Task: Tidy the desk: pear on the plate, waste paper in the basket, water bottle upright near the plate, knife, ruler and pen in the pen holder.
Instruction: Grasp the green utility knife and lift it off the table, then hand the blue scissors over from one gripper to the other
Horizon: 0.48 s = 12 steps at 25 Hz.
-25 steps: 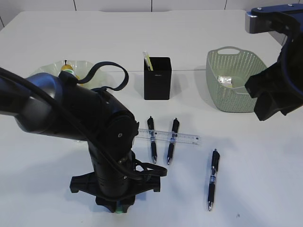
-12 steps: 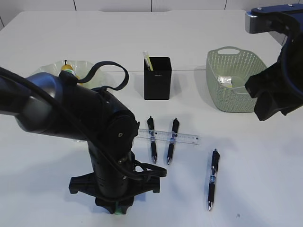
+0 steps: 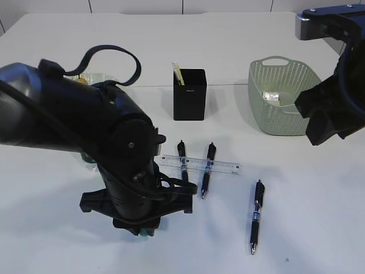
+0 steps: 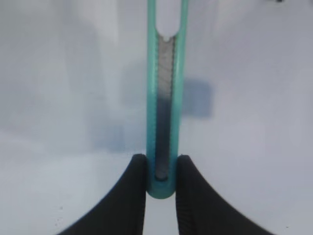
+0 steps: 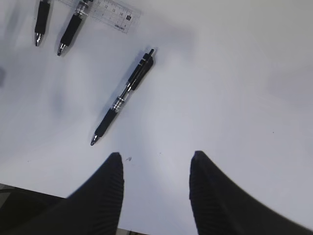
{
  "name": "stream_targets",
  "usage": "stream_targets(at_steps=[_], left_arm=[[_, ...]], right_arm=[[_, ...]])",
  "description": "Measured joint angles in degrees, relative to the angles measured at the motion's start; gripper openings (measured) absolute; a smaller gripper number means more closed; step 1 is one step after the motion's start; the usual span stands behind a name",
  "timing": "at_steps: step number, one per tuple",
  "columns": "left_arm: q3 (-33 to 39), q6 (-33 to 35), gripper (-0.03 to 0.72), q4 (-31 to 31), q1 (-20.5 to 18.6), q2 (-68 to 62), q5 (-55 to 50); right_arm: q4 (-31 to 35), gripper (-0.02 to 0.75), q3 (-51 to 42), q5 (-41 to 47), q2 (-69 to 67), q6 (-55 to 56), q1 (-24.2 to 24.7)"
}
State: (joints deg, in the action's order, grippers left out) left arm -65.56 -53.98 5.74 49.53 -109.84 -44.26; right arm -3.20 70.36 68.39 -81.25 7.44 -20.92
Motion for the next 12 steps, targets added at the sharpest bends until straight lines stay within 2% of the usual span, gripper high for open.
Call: stream_targets(at_steps=[12], left_arm=[[0.11,0.82,0.094,7.85,0.00,8.41,2.84]], right_arm=[[0.00,0.337,0.00,0.00,0.00,0.00,0.00]])
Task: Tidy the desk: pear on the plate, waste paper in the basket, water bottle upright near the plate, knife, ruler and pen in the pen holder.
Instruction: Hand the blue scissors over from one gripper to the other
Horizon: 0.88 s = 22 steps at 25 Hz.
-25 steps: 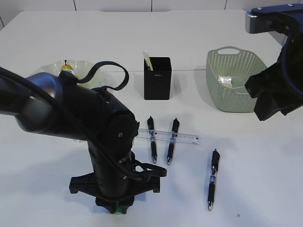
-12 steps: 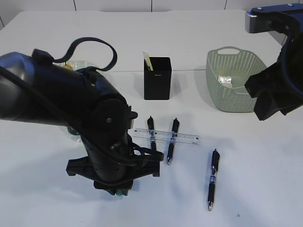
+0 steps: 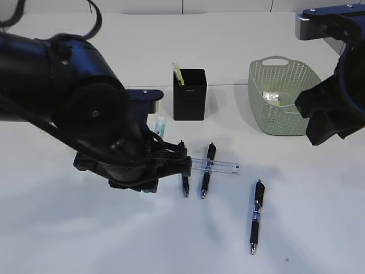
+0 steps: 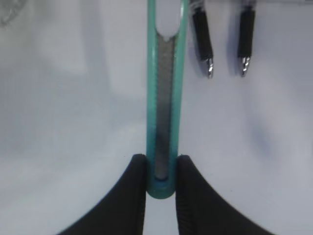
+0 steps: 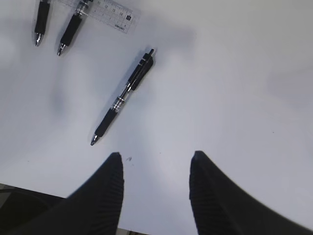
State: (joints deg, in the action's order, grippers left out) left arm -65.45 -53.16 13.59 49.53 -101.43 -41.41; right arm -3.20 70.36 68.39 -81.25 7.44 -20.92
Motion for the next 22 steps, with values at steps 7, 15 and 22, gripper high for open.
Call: stream_targets(at_steps=[7,15,22], left_arm=[[0.12,0.00,0.094,4.08,0.00,4.81,3.96],[0.20,0.00,0.094,14.63,3.77,5.86,6.02],[0.23,-1.01,0.094,16.76,4.58,6.76,12.52]], right_arm=[[-0.05,0.337,0.00,0.00,0.00,0.00,0.00],[-0.05,0.337,0.00,-0.48,0.00,0.00,0.00],[-0.13,0.337,0.00,-0.56,0.00,0.00,0.00]])
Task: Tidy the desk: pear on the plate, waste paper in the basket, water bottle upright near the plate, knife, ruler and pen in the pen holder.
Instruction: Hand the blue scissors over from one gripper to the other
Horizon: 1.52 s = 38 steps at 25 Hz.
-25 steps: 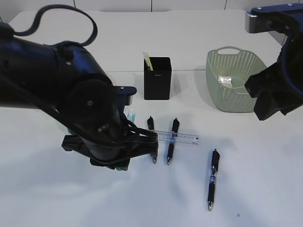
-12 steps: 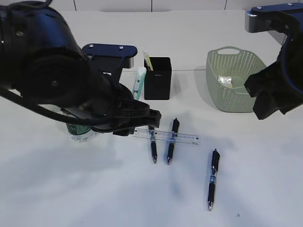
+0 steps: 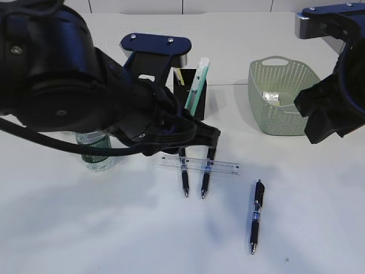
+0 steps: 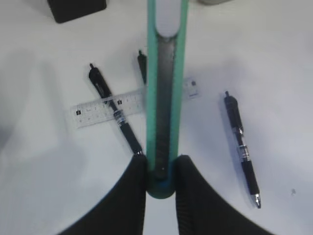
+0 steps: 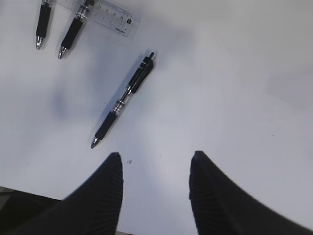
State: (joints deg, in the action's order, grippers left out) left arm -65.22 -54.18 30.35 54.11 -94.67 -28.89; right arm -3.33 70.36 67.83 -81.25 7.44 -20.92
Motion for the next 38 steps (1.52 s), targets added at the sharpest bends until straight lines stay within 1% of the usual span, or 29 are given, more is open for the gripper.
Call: stream_targets(at_steps=[4,7,9,15,19,23,27,30,33,37,38], left_arm=[[0.00,-0.59,0.094,1.46,0.00,2.35,1.34],[0.71,-3.30,0.094,4.72,0.00,4.49,3.20],[2.28,-5.65,0.094,6.96,-0.13,5.54,5.28],[10.21,-10.51,0.094,9.35,-0.24,8.43,10.86],[13.04,-14.10,0.094,12.11,-0.32,9.31,13.09],[13.35,-14.86,0.094,14.90,-0.32,9.43,16.69],[13.35,-15.01,0.094,15.76,-0.32,9.43,17.77],[13.35,-15.12,0.094,16.00,-0.49,9.43,17.88],[13.35,-15.93,0.094,16.00,-1.77,9.49,17.96],[13.35,-16.73,0.094,16.10,-4.23,9.49,18.89],[13.35,-16.73,0.094,16.10,-4.35,9.49,19.13]], right_arm=[[-1.00,0.337,0.00,-0.31,0.00,0.00,0.00],[-2.02,0.337,0.00,-0.65,0.00,0.00,0.00],[-2.38,0.337,0.00,-1.01,0.00,0.00,0.00],[-2.52,0.333,0.00,-2.25,0.00,-0.35,0.00],[-2.17,0.331,0.00,-3.23,0.00,-2.46,0.00],[1.81,0.327,0.00,-5.91,0.11,-5.32,0.00],[8.06,0.326,0.00,-8.56,1.15,-9.75,0.00],[10.07,0.326,0.00,-9.57,2.42,-11.52,0.00],[13.63,0.326,0.00,-11.13,3.94,-14.04,0.00],[20.80,0.326,0.00,-14.58,5.40,-18.53,0.00],[22.61,0.326,0.00,-15.77,5.64,-19.69,0.00]])
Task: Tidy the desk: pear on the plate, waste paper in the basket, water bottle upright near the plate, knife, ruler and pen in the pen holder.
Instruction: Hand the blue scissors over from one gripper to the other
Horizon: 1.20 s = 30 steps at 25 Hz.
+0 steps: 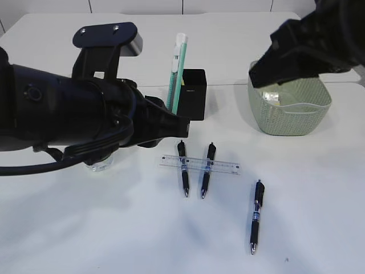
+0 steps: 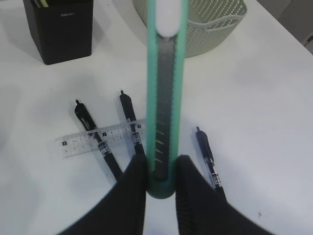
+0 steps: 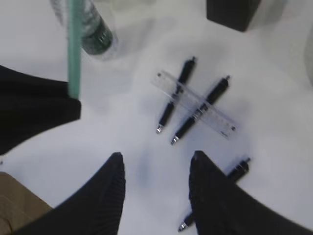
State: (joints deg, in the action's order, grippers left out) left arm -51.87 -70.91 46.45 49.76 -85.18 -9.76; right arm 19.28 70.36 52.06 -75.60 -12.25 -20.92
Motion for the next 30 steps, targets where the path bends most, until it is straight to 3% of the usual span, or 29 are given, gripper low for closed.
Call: stream_targets(at_steps=[7,14,21,30], left_arm=[[0.00,-0.09,0.094,0.24,-0.09,0.00,2.02],[0.00,-0.21,0.094,1.91,-0.09,0.00,4.60],[0.00,-0.21,0.094,2.63,-0.09,0.00,5.08],[0.00,-0.21,0.094,2.73,-0.09,0.00,9.36]], right_arm=[[8.25,0.325,-3.00,-10.76,0.11,-4.98,0.00],[25.63,0.325,-5.84,-16.75,-1.77,-15.95,0.00],[37.30,0.325,-5.84,-18.43,-3.94,-24.18,0.00],[41.32,0.325,-5.84,-18.87,-4.53,-26.82,0.00]])
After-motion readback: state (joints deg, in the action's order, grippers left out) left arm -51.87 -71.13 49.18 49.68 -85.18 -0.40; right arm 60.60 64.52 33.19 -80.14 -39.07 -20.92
